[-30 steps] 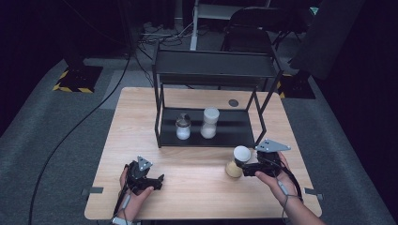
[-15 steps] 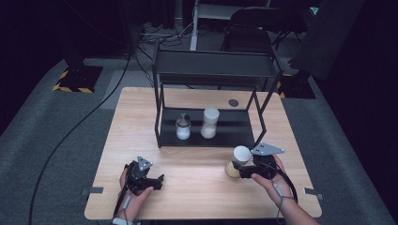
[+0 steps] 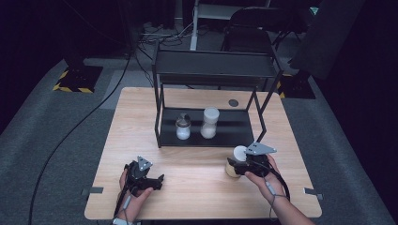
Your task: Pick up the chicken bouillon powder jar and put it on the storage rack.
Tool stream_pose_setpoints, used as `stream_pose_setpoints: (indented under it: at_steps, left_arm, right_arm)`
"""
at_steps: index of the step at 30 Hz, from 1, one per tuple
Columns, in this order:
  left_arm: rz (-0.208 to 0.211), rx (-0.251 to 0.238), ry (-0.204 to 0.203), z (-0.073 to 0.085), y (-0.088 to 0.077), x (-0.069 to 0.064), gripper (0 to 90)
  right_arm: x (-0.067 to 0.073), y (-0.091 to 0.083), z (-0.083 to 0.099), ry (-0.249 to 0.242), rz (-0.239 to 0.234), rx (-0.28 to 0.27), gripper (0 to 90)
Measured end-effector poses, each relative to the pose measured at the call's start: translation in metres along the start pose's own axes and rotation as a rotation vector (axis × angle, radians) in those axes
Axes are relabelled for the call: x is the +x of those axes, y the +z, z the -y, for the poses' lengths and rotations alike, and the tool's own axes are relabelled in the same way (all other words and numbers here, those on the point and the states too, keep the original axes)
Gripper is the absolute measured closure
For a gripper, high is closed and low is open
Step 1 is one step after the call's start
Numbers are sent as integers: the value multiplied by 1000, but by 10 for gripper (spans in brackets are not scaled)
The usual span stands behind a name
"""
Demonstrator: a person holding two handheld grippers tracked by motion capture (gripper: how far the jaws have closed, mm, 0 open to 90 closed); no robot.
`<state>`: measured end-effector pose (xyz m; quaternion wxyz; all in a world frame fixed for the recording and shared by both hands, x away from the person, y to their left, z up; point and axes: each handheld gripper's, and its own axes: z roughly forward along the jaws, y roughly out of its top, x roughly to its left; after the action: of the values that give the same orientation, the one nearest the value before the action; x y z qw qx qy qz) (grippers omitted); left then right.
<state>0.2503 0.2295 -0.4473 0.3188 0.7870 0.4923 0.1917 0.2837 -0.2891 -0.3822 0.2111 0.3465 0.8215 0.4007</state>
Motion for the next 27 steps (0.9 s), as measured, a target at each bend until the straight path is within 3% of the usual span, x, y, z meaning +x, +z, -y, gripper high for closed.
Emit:
stream_pose_setpoints:
  at_steps: [12,27]
  left_arm:
    - [0,0,0,0,0,0,4]
    - [-5,-2,-7,0,1,-1,4]
  right_arm:
    - [-3,-4,-5,-23,-13,3,333]
    - [-14,-24,-26,-35,6,-28,333]
